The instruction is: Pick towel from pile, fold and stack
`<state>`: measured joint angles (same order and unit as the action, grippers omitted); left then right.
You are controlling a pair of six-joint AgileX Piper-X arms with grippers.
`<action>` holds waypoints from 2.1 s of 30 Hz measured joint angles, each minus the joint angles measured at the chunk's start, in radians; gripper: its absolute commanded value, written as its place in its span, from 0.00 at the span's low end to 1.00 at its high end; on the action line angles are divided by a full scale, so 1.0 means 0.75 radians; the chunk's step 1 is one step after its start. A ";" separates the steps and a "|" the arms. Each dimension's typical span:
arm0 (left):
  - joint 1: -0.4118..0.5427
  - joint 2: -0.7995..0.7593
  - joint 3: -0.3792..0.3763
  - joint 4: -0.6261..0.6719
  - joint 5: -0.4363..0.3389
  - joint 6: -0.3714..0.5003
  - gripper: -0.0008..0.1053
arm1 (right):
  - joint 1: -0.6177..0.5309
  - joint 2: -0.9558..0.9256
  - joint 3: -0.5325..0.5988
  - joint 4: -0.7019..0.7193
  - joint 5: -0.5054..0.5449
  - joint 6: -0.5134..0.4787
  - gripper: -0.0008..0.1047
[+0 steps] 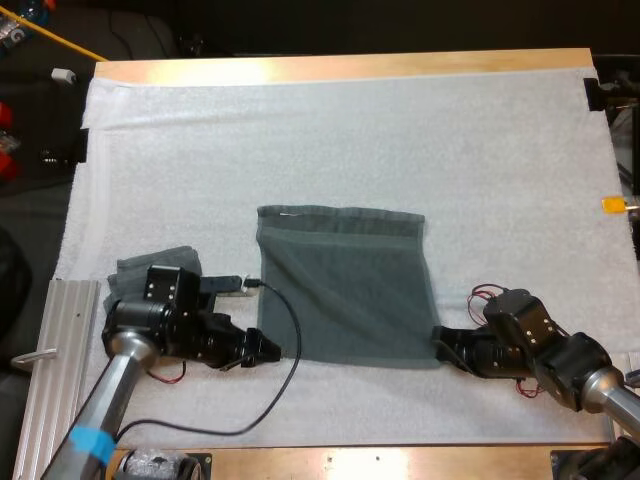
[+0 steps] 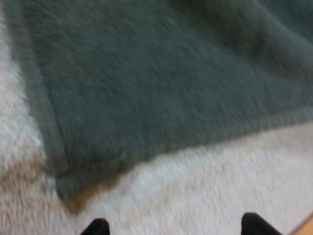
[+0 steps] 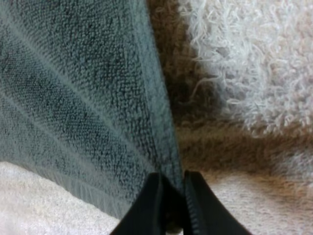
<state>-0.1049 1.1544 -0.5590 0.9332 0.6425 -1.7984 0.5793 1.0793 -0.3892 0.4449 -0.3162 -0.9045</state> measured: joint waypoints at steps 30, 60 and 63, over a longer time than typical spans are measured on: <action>0.000 0.340 -0.007 -0.206 -0.055 -0.178 0.40 | 0.000 0.000 0.000 0.000 0.029 0.000 0.01; 0.000 0.087 -0.004 0.150 -0.059 0.096 0.01 | 0.061 -0.159 -0.058 0.167 0.040 -0.010 0.01; 0.000 -0.018 -0.004 0.230 -0.059 0.103 0.01 | 0.140 -0.234 -0.065 0.232 0.040 -0.005 0.01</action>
<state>-0.1049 1.1410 -0.5618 1.1060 0.5984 -1.7209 0.6846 0.9035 -0.4375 0.6187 -0.2865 -0.9081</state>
